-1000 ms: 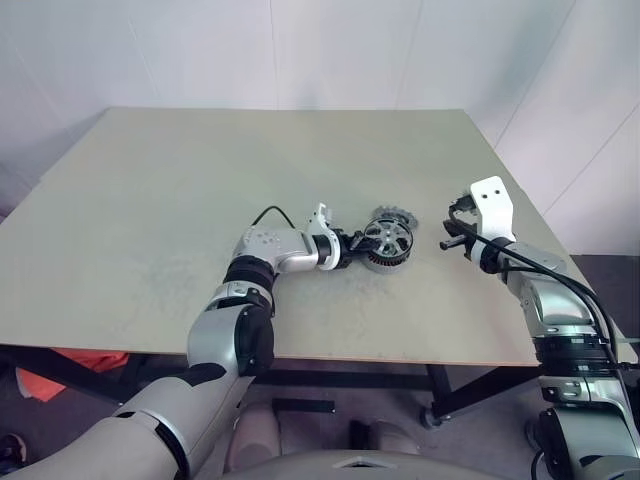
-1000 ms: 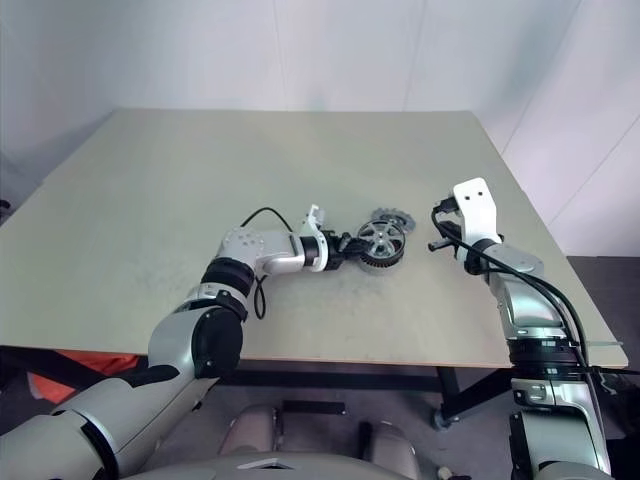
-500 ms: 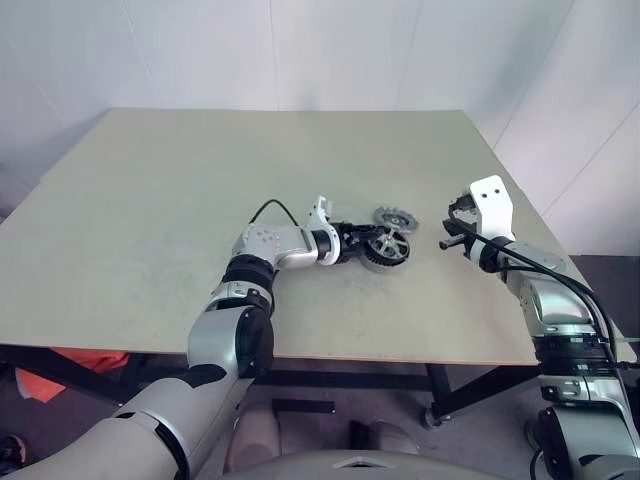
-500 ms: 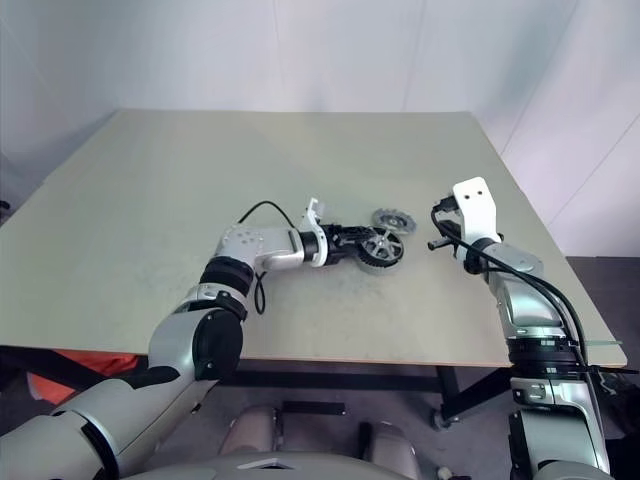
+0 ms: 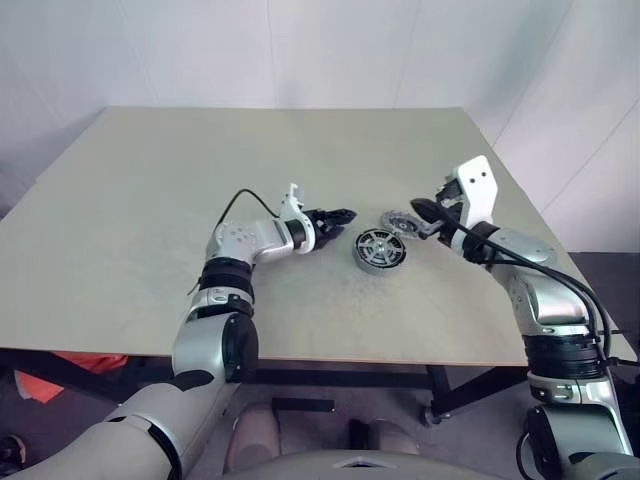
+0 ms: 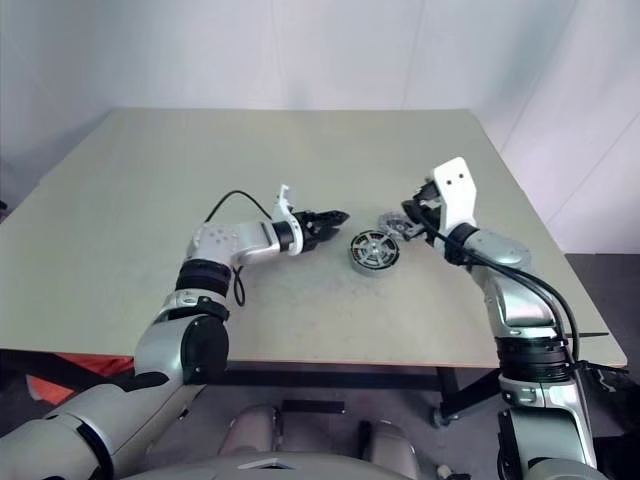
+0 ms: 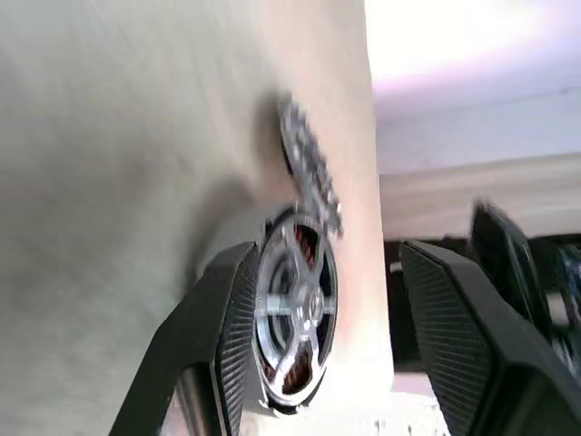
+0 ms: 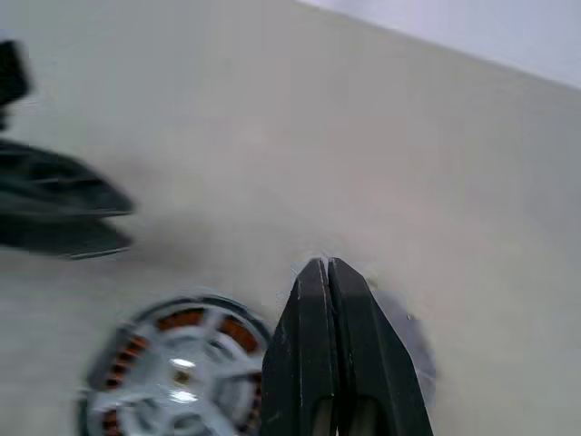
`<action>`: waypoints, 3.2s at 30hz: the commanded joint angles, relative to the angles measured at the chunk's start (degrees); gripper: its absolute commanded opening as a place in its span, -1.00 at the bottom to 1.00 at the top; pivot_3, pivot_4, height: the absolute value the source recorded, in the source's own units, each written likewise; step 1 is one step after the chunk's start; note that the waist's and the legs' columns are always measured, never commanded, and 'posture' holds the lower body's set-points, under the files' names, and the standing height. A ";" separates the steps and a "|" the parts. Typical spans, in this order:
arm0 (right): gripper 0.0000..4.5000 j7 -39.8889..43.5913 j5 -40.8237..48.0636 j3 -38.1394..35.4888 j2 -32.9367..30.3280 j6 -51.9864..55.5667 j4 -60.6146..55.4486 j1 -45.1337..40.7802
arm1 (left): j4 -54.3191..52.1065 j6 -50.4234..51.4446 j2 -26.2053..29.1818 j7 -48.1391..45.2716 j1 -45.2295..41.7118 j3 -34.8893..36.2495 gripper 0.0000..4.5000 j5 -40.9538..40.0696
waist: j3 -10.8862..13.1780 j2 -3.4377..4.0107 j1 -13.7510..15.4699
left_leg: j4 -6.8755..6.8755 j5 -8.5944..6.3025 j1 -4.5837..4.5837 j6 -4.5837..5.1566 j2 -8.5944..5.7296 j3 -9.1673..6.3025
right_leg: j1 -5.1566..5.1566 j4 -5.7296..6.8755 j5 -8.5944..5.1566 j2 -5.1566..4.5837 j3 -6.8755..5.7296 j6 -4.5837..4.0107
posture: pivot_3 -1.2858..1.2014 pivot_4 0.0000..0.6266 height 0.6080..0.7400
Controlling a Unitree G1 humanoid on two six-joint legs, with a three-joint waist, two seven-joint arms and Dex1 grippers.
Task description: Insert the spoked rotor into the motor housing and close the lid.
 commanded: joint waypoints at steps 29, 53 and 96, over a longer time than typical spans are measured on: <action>-1.00 1.26 -1.30 1.08 0.93 -5.29 7.15 -2.45 | -8.28 -5.09 2.35 1.83 7.15 1.39 0.17 -1.52 | 0.00 -0.04 -0.01 | 0.01 0.08 -0.12 -0.15 0.00 -0.03 | -0.04 0.00 -0.05 0.02 0.00 0.08 | 0.03 -1.00 1.00; -1.00 16.29 -8.99 9.00 -12.31 -17.76 2.39 -3.60 | -7.53 -8.91 4.16 1.23 7.78 0.60 0.17 -0.85 | -0.01 -0.05 -0.79 | 0.02 0.04 -0.06 -0.08 -0.01 -0.04 | 0.10 0.00 -0.11 0.00 0.01 0.18 | 0.03 -1.00 1.00; -0.15 36.18 -36.82 31.16 -19.52 -71.10 45.50 -30.27 | -14.03 -11.30 3.86 3.75 13.36 1.15 0.19 -2.20 | 0.03 -0.12 -1.57 | 1.52 -0.54 -0.72 0.92 0.01 0.03 | -0.14 0.55 -0.01 -0.26 -0.08 0.01 | 0.03 -1.00 1.00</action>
